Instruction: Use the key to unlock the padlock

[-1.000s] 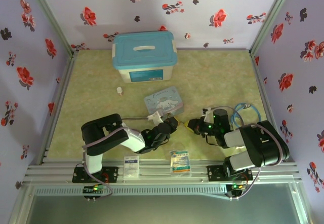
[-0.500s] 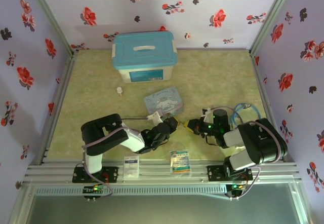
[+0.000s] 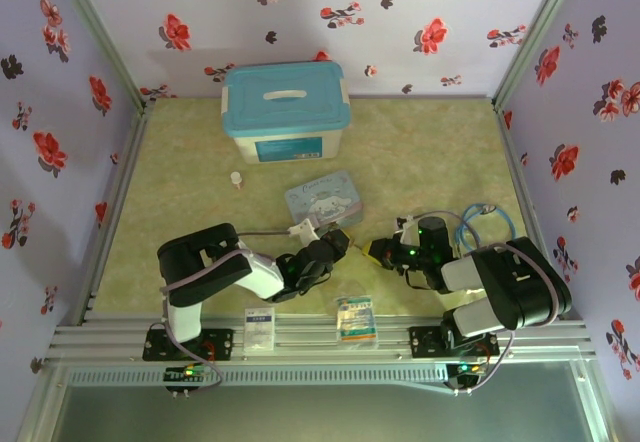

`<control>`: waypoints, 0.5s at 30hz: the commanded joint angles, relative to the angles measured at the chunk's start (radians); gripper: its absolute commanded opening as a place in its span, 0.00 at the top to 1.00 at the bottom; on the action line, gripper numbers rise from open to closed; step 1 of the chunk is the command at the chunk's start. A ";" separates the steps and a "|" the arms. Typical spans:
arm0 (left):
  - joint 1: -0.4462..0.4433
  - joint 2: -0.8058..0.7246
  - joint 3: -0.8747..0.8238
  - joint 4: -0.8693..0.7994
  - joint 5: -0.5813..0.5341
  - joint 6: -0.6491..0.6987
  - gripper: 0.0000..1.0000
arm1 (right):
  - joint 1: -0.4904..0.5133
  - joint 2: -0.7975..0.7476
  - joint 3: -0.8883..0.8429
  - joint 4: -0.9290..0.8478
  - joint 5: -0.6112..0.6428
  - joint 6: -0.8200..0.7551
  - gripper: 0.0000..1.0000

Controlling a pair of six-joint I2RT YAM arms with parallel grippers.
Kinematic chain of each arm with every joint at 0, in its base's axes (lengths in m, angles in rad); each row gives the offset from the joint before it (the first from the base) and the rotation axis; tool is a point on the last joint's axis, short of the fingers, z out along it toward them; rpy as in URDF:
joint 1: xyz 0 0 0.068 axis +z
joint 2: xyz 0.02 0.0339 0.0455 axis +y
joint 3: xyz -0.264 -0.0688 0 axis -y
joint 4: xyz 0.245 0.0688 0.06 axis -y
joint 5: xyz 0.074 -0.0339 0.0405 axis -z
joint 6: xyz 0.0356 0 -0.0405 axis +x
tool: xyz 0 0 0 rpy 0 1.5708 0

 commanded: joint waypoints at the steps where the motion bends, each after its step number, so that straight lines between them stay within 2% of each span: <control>1: 0.011 0.020 -0.006 0.053 0.027 -0.069 1.00 | 0.006 0.010 0.013 0.006 0.006 -0.019 1.00; 15: 0.009 0.051 -0.017 0.096 0.038 -0.104 1.00 | -0.002 0.161 0.003 0.260 -0.019 0.073 1.00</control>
